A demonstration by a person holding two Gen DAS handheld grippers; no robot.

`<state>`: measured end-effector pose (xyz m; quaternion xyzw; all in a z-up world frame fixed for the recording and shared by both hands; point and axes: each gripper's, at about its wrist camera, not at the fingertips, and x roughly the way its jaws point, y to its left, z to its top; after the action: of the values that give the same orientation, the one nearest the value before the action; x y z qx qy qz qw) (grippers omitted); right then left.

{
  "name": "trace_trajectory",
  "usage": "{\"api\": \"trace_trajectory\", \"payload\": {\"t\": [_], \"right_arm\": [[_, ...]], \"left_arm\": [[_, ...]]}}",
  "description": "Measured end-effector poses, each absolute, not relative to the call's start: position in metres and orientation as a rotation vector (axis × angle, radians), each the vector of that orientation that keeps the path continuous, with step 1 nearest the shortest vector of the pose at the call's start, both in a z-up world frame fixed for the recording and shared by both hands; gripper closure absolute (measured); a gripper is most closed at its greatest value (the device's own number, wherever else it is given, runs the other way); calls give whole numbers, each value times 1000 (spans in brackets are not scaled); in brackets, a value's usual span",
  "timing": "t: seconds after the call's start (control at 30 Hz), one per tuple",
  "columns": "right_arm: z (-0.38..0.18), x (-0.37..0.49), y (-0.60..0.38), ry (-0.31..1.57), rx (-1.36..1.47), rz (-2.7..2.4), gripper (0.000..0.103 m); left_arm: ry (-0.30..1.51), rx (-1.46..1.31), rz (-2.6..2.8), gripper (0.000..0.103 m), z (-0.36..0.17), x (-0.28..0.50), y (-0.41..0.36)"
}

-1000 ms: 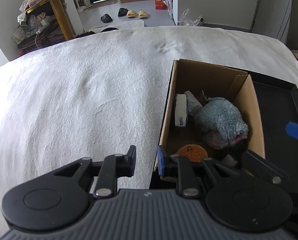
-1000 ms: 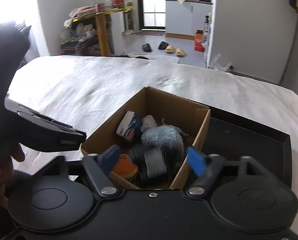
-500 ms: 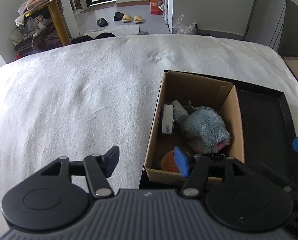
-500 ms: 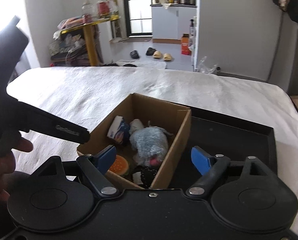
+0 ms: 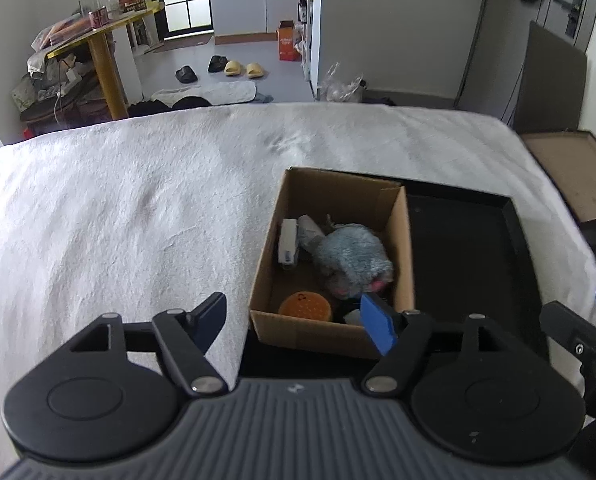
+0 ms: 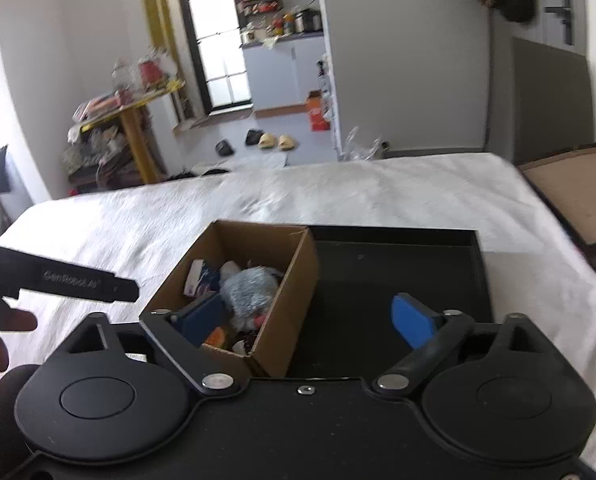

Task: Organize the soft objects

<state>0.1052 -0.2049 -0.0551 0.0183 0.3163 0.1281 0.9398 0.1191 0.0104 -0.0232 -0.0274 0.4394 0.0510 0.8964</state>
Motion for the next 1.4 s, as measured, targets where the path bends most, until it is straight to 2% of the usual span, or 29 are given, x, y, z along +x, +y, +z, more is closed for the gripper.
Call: {"api": "trace_trajectory", "payload": {"t": [0.2, 0.47, 1.4], "right_arm": [[-43, 85, -224, 622, 85, 215, 0], [-29, 60, -243, 594, 140, 164, 0], [5, -12, -251, 572, 104, 52, 0]], "left_arm": [[872, -57, 98, 27, -6, 96, 5], [806, -81, 94, 25, 14, 67, 2], [767, -98, -24, 18, 41, -7, 3]]}}
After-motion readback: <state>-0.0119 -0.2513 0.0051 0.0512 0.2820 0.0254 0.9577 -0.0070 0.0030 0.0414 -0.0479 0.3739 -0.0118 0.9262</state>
